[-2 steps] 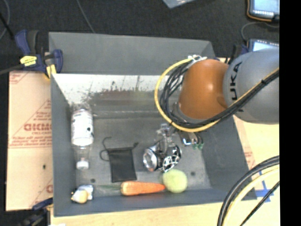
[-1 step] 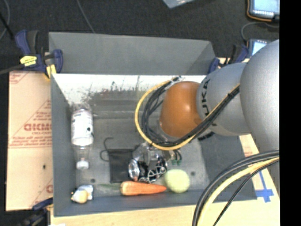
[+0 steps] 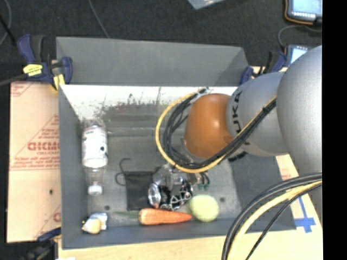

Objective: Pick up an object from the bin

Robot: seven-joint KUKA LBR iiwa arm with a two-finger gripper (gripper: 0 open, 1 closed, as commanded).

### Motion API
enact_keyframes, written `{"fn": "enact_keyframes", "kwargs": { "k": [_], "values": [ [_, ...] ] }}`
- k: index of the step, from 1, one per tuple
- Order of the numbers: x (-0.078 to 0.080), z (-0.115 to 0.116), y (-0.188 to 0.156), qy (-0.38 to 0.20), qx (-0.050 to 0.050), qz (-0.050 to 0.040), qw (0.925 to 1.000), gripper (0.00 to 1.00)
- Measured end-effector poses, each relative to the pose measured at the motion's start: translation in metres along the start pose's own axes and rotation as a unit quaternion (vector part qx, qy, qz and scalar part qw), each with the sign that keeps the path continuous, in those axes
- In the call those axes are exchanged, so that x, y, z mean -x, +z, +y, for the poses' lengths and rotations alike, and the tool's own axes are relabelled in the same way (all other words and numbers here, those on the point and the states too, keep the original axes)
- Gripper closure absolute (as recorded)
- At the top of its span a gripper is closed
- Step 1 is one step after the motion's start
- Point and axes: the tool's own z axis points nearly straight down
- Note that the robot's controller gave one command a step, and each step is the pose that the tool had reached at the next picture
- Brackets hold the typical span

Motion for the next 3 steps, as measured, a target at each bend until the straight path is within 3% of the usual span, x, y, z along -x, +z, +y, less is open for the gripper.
{"fn": "enact_keyframes", "kwargs": {
  "k": [3],
  "values": [
    [0.0, 0.0001, 0.0, -0.001, 0.0, 0.0, 1.0, 1.0]
  ]
}}
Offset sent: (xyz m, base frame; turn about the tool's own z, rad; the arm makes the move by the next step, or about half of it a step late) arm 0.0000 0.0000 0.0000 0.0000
